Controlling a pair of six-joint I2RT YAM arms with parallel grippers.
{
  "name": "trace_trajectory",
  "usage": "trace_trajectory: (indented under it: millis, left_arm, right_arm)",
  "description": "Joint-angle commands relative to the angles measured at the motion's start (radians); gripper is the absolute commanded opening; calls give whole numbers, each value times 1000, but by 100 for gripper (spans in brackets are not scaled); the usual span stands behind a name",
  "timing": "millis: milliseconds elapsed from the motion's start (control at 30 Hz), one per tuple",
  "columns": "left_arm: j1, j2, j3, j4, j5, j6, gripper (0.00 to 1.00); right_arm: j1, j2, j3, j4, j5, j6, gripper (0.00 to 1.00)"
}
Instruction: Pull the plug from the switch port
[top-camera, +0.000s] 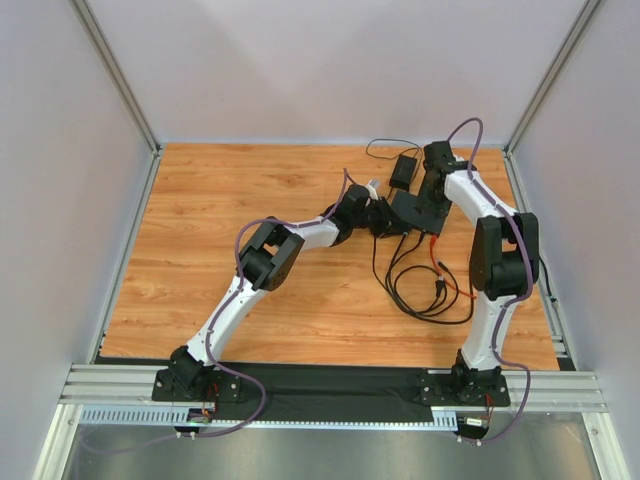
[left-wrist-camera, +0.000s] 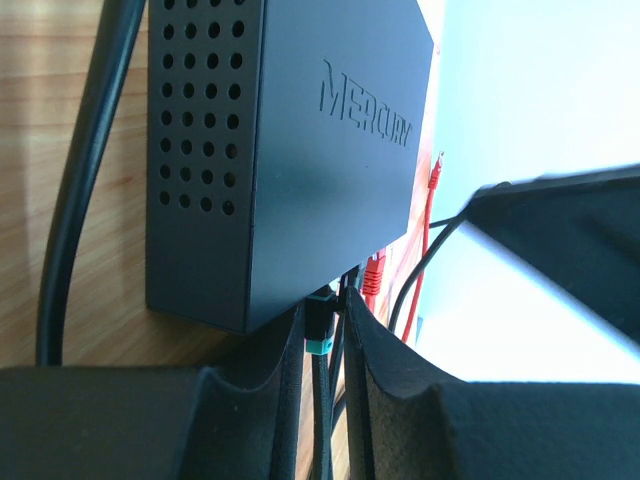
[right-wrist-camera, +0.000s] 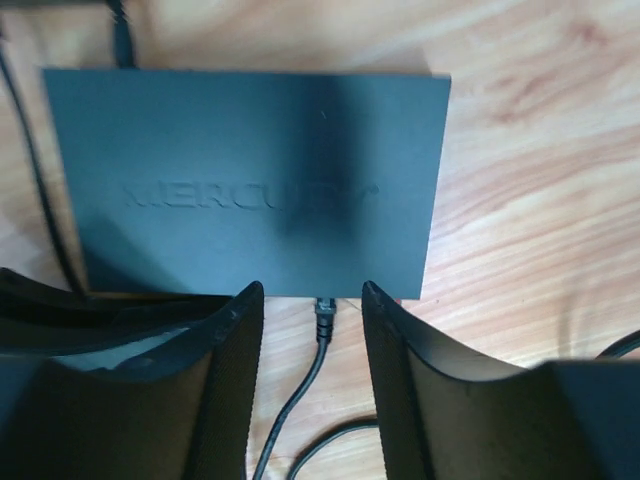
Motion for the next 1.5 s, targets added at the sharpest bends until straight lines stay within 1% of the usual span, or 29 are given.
trace_trajectory:
  millis: [0,267,500,667,867,1000,1133,1167,1233,1333,1400,1467]
  left_arm:
    - [-4,-6,-24,-71,27,38,0]
    - [-2,-3,-30,-56,27,25,0]
    - [2,-4,-54,-21,24,-4,0]
    - [9,1,-65,5,37,-70,0]
    - [7,-4,-45,-80,58,-44,0]
    - [9,-10,-36,-145,60,-2,0]
    - [9,-12,-45,-159,72,4,0]
    - [9,-12,-42,-168,75,9,0]
    - [9,-18,-42,-185,77,15,0]
    - [7,-19,-41,-177,100,12,0]
    - [10,-24,-16,-224,93,39,0]
    - [12,-18,-1,-237,89,61,0]
  right_arm:
    - [-14,27,105,-15,-19,-29,41]
    - [-2,115,191,-10,-52,-29,38]
    - [15,159,180,-6,-48,-22,36]
    - [17,196,172,-10,-36,-7,36]
    - [15,265,212,-46,5,10,36]
    - [14,308,238,-66,2,25,35]
    - [14,334,261,-75,-13,36,34]
    - [17,337,263,-79,-9,36,31]
    - [18,334,260,-82,-6,34,30]
    - [23,324,247,-87,-9,19,31]
    - [32,299,220,-86,-18,10,32]
    - [40,279,195,-86,-27,2,34]
